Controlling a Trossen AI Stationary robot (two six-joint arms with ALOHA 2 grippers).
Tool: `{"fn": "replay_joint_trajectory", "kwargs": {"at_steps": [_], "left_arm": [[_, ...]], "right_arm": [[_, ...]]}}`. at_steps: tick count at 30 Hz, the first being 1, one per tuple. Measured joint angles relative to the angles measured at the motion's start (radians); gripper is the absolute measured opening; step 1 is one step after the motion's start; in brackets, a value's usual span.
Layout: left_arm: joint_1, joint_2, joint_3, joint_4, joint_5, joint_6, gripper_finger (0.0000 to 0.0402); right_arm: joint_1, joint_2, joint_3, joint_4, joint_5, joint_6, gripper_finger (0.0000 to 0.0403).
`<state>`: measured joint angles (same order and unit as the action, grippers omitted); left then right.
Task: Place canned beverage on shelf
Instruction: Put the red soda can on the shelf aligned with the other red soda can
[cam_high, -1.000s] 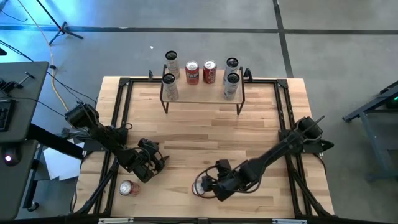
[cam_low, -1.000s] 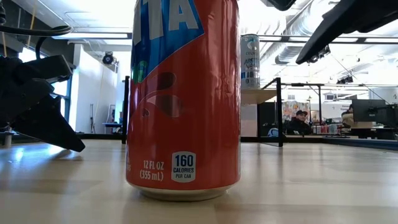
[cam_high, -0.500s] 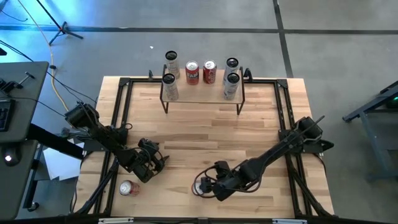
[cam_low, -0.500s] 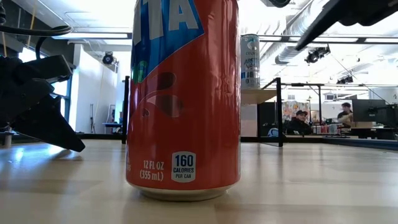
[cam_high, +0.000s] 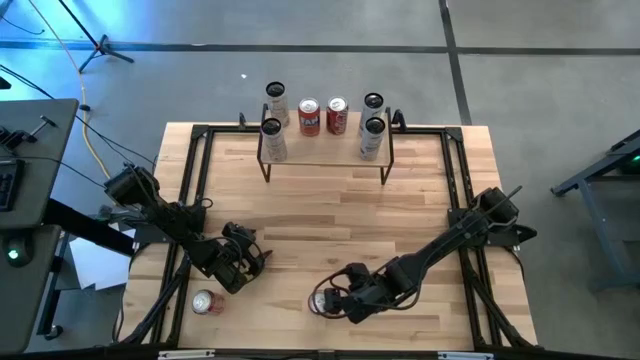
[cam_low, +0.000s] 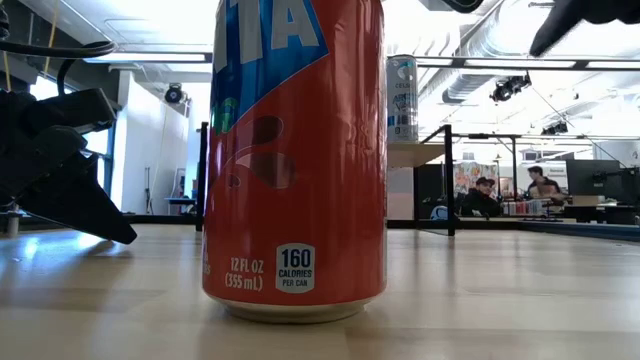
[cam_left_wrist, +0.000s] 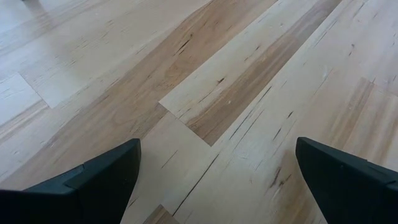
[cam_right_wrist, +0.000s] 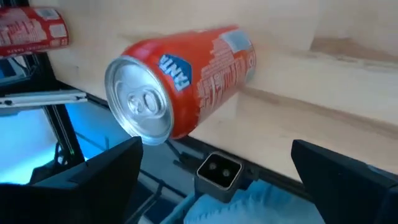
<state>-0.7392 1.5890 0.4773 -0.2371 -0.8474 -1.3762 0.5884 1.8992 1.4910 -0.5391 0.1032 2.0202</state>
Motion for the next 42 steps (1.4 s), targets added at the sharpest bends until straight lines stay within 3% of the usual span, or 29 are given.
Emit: {"fn": "replay_joint_trajectory", "kwargs": {"at_steps": [10, 20, 26, 42], "left_arm": [[0.000, 0.000, 0.000, 0.000, 0.000, 0.000, 0.0400], [0.000, 0.000, 0.000, 0.000, 0.000, 0.000, 0.0400], [0.000, 0.000, 0.000, 0.000, 0.000, 0.000, 0.0400], [0.000, 0.000, 0.000, 0.000, 0.000, 0.000, 0.0400]], "right_arm": [[0.001, 0.000, 0.000, 0.110, -0.035, -0.180, 0.0399], [-0.007, -0.001, 0.000, 0.148, -0.099, -0.188, 0.0399], [-0.042, -0.001, 0.000, 0.139, -0.151, -0.284, 0.0399], [-0.107, 0.005, 0.000, 0.100, -0.105, -0.571, 0.0398]]}}
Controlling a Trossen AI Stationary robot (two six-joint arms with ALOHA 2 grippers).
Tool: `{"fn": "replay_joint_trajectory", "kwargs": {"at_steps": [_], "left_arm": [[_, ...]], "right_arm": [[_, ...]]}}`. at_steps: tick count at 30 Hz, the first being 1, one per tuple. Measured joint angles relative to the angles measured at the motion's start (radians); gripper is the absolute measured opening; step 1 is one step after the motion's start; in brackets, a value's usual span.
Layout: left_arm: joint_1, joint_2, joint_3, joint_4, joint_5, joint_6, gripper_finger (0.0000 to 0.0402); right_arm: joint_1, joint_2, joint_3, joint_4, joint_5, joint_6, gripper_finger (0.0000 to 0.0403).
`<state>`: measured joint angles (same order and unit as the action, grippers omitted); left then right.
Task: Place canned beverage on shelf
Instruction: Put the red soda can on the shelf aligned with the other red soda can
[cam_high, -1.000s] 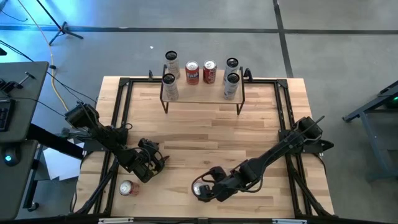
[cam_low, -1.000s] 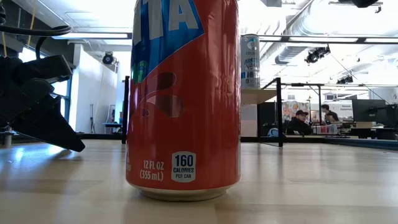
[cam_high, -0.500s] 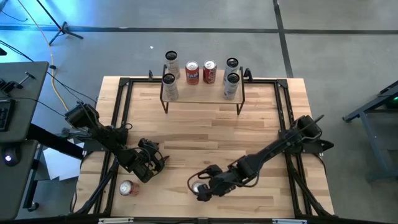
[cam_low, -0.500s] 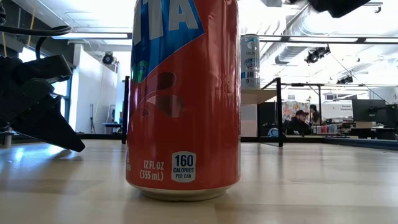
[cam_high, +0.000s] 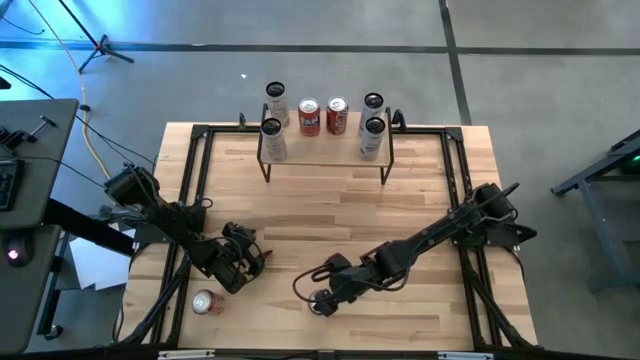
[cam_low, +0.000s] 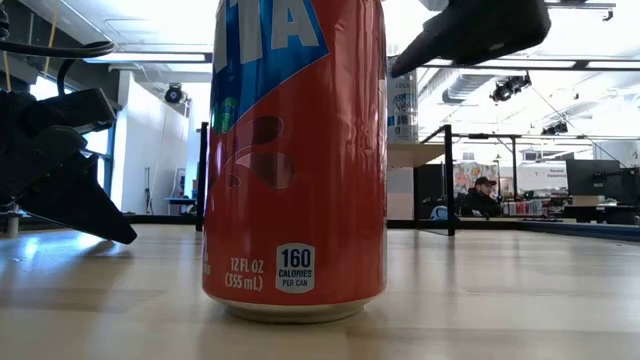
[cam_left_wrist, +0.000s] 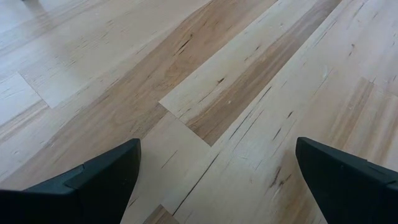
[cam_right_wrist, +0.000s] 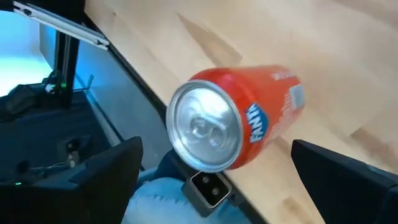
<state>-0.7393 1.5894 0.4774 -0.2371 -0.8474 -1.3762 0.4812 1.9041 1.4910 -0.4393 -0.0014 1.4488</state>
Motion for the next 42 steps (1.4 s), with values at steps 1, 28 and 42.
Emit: {"fn": "replay_joint_trajectory", "kwargs": {"at_steps": [1, 28, 42], "left_arm": [[0.000, 0.000, 0.000, 0.000, 0.000, 0.000, 0.0400], [0.000, 0.000, 0.000, 0.003, 0.000, 0.000, 0.0400], [0.000, 0.000, 0.000, 0.003, 0.000, 0.000, 0.0400]], "right_arm": [[-0.001, 0.000, 0.000, 0.001, 0.010, -0.030, 0.0398], [0.067, 0.059, 0.000, 0.155, 0.075, -0.954, 0.0399], [0.188, 0.058, 0.000, 0.144, 0.610, -0.794, 0.0399]]}}
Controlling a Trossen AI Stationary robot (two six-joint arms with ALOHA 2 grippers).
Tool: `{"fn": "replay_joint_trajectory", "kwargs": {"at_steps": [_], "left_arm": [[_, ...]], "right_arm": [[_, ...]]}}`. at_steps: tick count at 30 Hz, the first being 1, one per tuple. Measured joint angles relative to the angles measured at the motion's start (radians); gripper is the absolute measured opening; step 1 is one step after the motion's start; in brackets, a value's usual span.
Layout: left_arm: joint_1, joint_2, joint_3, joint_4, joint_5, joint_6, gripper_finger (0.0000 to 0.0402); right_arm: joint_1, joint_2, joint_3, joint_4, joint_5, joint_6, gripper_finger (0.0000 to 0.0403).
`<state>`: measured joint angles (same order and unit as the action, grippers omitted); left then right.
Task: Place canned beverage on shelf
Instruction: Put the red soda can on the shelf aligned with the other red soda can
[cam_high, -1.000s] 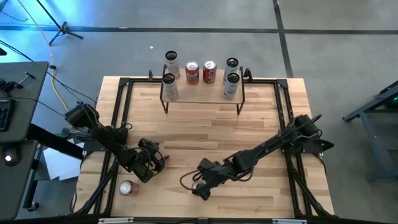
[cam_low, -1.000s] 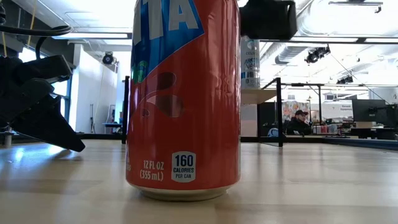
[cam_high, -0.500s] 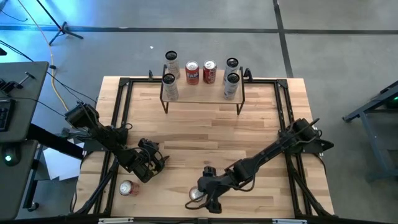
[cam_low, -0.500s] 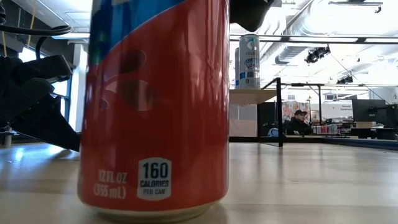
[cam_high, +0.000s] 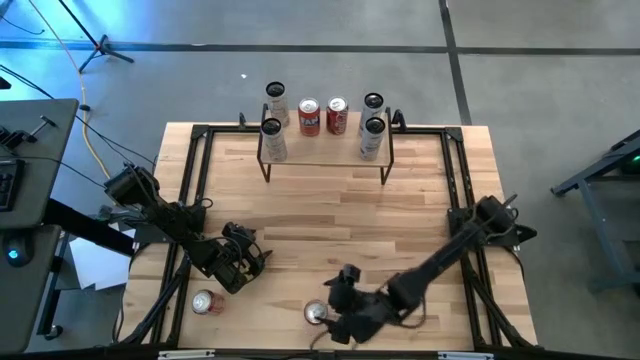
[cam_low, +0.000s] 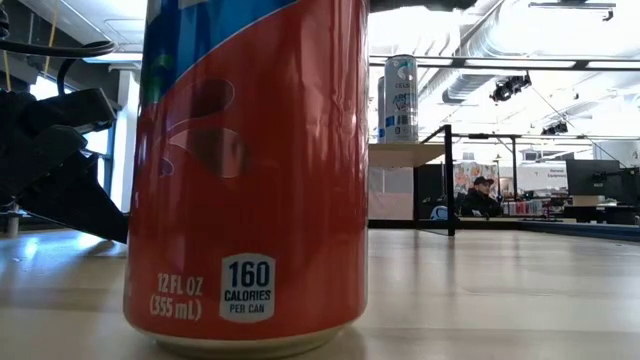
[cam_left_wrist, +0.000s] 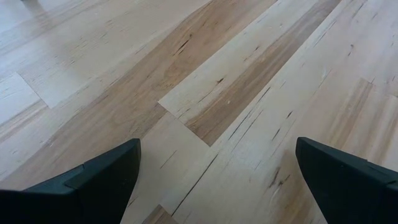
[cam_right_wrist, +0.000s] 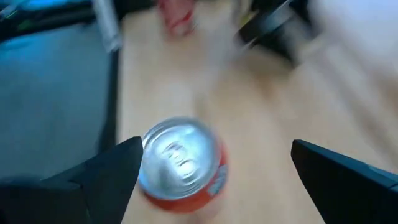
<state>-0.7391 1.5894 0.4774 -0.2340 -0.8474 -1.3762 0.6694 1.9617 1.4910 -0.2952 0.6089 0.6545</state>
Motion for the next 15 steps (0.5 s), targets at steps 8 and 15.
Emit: {"fn": "replay_joint_trajectory", "kwargs": {"at_steps": [8, 15], "left_arm": [[0.000, 0.000, 0.000, 0.000, 0.000, 0.000, 0.0400], [0.000, 0.000, 0.000, 0.000, 0.000, 0.000, 0.0400]], "right_arm": [[0.124, -0.002, 0.000, -0.164, 0.467, 0.162, 0.0399], [0.149, 0.054, 0.000, -0.259, 0.510, 0.363, 0.0399]]}}
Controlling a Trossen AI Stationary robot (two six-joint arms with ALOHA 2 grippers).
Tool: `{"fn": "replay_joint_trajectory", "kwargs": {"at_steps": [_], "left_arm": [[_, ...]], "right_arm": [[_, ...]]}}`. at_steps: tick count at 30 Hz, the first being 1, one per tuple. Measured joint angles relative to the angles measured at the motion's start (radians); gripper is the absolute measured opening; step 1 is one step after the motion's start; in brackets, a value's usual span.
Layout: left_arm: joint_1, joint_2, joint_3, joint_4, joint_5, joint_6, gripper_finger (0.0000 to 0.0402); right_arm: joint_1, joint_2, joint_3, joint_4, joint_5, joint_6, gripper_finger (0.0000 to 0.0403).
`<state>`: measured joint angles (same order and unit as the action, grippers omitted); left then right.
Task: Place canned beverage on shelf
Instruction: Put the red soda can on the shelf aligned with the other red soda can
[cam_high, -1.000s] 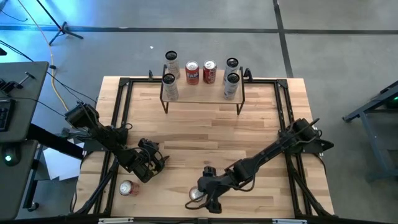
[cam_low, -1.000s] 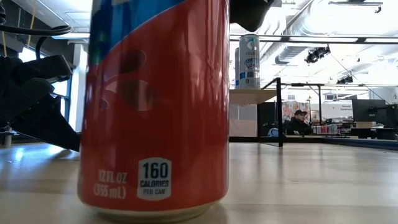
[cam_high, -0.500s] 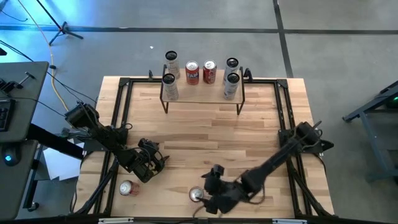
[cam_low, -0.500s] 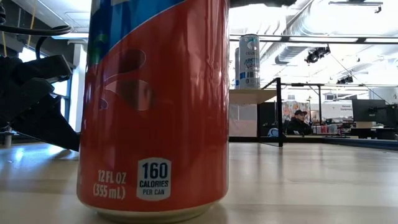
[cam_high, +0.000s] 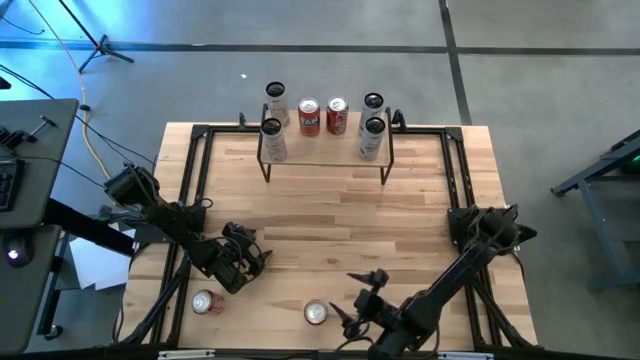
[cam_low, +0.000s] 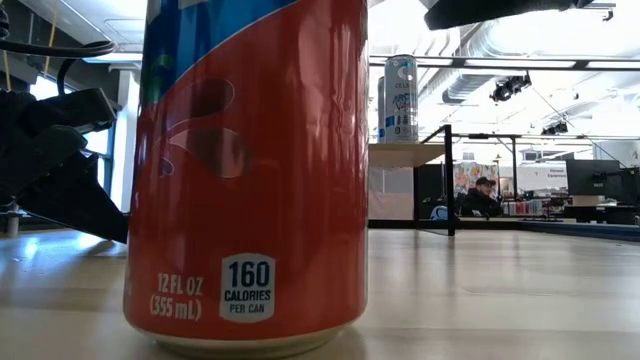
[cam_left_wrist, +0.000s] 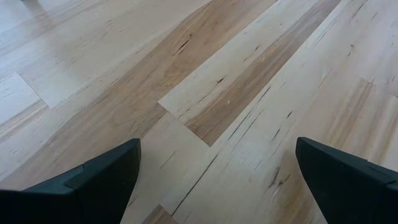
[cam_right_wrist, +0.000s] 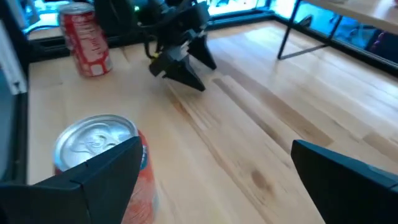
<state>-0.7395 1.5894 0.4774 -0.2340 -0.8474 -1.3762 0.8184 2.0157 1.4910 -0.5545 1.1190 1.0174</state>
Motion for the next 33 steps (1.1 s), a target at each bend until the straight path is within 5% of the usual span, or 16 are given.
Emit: {"fn": "replay_joint_trajectory", "kwargs": {"at_steps": [13, 33], "left_arm": [[0.000, 0.000, 0.000, 0.000, 0.000, 0.000, 0.0400], [0.000, 0.000, 0.000, 0.000, 0.000, 0.000, 0.0400]], "right_arm": [[0.024, 0.080, 0.000, 0.009, 0.147, 0.106, 0.0399], [-0.033, 0.080, 0.000, 0.197, 0.099, 0.049, 0.0399]]}}
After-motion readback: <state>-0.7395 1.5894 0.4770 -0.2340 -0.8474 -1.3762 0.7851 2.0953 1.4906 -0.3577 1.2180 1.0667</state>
